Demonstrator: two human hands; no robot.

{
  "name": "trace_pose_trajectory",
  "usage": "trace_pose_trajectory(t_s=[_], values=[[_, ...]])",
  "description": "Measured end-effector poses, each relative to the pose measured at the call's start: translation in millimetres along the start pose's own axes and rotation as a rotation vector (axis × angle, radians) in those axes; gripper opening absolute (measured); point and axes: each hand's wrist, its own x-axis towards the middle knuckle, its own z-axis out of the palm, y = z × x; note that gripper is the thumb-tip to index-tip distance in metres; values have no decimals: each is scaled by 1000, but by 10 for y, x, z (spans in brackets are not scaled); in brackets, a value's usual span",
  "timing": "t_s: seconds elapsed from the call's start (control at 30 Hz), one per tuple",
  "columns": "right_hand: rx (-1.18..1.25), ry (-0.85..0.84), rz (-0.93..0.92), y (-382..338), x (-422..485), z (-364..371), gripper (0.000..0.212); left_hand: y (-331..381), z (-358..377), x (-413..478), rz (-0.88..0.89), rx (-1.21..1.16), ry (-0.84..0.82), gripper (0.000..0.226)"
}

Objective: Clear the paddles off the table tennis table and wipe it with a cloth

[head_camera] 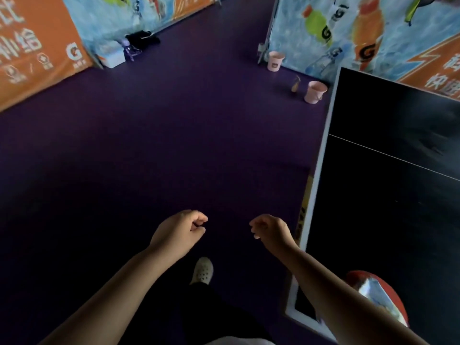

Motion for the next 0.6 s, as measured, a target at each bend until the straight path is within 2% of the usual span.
trace_pose_trajectory(t_s=[0.17,0.33,0.6], values=[[53,-8,-11,-489,1067,-50,21,-51,-455,1111,-13,88,-13,23],[-5,22,-87,-953,1994,-370,21,171,-774,2253,30,99,-47,24],[48,132,23,-1155,3214,-1033,21,710,-832,3972,189,69,-144,22]])
